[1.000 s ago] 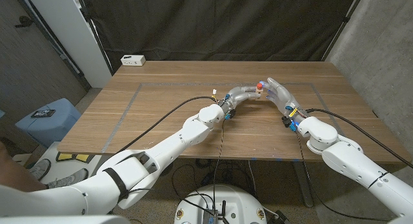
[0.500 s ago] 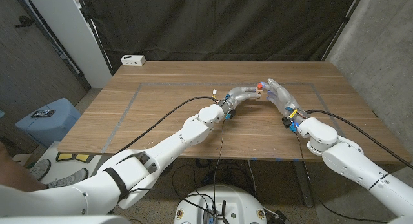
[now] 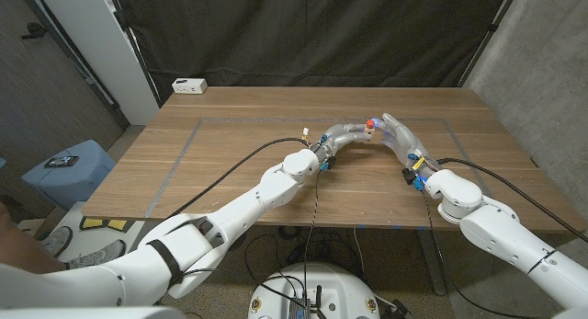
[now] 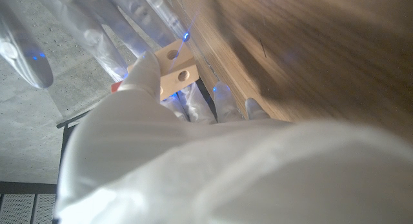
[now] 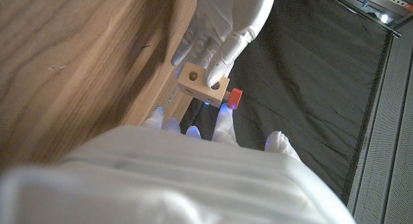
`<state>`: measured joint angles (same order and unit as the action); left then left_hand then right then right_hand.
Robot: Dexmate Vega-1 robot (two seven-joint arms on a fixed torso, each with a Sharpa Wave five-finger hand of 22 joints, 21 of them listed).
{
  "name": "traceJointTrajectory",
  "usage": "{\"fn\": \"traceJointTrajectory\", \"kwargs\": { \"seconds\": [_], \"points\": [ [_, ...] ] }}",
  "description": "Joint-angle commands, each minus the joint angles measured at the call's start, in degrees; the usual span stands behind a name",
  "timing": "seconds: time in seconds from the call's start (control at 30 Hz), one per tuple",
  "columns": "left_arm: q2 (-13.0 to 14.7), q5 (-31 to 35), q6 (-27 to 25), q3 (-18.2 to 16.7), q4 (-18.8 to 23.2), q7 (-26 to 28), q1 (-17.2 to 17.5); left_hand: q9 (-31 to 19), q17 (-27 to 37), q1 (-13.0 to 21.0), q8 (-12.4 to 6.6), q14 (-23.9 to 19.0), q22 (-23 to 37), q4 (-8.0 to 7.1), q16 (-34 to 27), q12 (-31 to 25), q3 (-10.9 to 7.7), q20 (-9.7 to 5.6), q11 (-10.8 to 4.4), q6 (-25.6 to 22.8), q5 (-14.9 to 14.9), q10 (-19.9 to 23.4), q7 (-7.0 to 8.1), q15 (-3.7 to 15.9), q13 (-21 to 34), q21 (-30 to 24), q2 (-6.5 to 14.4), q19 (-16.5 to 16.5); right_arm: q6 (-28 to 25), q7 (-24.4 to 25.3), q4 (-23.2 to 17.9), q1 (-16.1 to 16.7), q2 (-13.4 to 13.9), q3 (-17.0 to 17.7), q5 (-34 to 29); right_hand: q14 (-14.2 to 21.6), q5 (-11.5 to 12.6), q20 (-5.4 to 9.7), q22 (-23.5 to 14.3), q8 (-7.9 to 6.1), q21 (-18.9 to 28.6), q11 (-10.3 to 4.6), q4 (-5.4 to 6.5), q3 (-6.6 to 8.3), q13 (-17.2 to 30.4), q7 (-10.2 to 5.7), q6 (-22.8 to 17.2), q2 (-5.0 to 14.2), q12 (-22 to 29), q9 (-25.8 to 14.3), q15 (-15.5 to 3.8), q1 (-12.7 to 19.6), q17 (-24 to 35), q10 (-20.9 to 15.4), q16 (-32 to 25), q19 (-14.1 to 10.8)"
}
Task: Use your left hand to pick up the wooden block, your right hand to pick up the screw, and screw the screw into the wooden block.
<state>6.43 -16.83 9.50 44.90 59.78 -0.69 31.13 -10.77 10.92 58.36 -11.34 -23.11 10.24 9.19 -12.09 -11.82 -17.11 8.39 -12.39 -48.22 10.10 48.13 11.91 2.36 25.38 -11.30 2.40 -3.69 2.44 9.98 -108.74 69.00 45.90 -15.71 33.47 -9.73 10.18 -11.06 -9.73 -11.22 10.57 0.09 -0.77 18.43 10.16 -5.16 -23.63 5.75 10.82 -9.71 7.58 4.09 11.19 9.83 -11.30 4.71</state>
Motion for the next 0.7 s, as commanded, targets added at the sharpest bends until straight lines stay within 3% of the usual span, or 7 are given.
{"fn": "traceJointTrajectory", "kwargs": {
  "seconds": [0.03, 0.7],
  "points": [
    [0.5, 0.0, -0.2, -0.2, 1.0, 0.3, 0.5, -0.1, 0.2, -0.2, -0.36, -0.2, 0.2, -0.40, 0.0, -0.8, 0.13, -0.06, -0.33, -0.4, 0.3, 0.6, 0.27, 3.88, 0.2, -0.3, 0.1, -0.2, 0.3, 0.7, -0.9, 1.1, 0.1, 0.4, -0.3, -12.0, 0.3, -0.27, -0.1, -0.20, 0.3, -0.55, 0.10, 0.35, 0.1, -0.13, -0.9, 1.13, 0.3, -0.3, -0.06, -0.4, 0.0, 8.2, -0.2, 0.0],
    [0.6, -0.3, -0.3, -0.3, 0.9, -0.1, 0.4, -0.1, 0.2, -0.4, -0.50, -0.5, 0.2, -0.51, -0.1, -1.0, 0.34, -0.11, -0.31, -0.8, 0.2, 1.1, 0.48, 3.90, 0.3, -0.4, -0.1, -0.2, -0.4, 1.7, -2.5, 2.4, 0.3, 0.9, -0.3, -11.5, 0.3, -0.14, -0.1, -0.34, 0.5, -0.95, 0.09, 0.49, 0.1, -0.15, -2.7, 1.22, 0.6, -0.3, -0.30, -0.3, -0.1, 7.2, -0.3, -0.5]
  ]
}}
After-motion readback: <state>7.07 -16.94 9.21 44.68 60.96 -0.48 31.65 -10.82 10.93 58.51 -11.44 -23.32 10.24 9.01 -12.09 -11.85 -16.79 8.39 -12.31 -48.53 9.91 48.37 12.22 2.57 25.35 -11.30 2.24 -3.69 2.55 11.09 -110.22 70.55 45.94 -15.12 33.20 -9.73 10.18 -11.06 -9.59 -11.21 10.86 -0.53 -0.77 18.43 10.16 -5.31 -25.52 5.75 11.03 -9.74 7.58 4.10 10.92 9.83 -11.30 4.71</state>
